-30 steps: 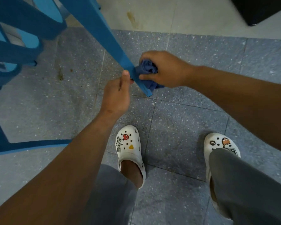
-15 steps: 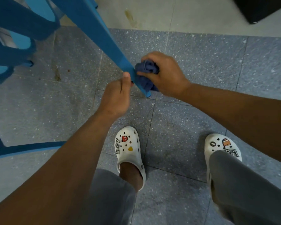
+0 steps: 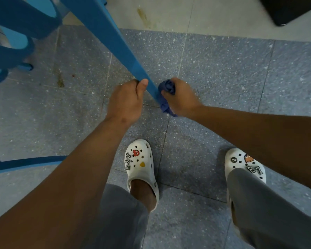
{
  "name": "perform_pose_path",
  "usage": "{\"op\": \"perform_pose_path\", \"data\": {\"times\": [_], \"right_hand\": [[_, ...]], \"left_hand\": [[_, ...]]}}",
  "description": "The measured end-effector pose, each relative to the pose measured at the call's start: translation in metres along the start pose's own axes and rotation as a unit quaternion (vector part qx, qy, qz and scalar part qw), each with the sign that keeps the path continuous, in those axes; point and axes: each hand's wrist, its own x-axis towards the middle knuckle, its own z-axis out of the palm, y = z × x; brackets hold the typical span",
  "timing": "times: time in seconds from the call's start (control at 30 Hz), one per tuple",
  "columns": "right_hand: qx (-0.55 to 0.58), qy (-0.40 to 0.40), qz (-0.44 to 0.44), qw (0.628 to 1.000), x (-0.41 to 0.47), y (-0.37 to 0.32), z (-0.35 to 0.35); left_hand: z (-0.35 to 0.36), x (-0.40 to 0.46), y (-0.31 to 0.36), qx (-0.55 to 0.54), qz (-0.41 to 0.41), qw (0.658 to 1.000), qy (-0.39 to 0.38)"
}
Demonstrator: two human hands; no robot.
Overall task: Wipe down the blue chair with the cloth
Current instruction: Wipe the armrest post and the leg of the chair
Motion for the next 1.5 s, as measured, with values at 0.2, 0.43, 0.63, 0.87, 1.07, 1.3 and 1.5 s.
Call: {"op": "perform_pose_path", "data": {"times": [0.2,0.43,0.63,0.87,1.07,1.3,1.5], "right_hand": [[0.032,0.007,-0.172,0.985,-0.02,-0.013,0.015],[-0.096,-0.036,-0.016,0.995,0.032,0.03,-0.008],[-0.067,-0.018,-0.133,0.989,0.036,-0.011,-0.031],[-0.03,-0.033,-0.091,0.995,-0.005,0.019,0.015],[-0.101,-0.036,0.022,0.994,0.027,0.041,0.002],[-0.098,-0.032,0.156,0.982,0.013,0.046,0.017],[0.155,0.015,0.309,0.938,0.031,0.017,0.037]], "left_hand": [[-0.002,0.0,0.0,-0.023,0.013,1.0,-0.014],[-0.001,-0.004,0.002,-0.063,-0.005,0.998,-0.021],[-0.002,-0.001,-0.001,-0.066,0.003,0.997,-0.035],[0.007,-0.001,-0.004,-0.104,-0.007,0.994,-0.027],[0.011,-0.007,-0.007,-0.124,-0.01,0.992,-0.019],[0.015,-0.006,-0.006,-0.129,-0.037,0.991,-0.014],[0.015,-0.009,-0.004,-0.14,-0.042,0.989,-0.02]]}}
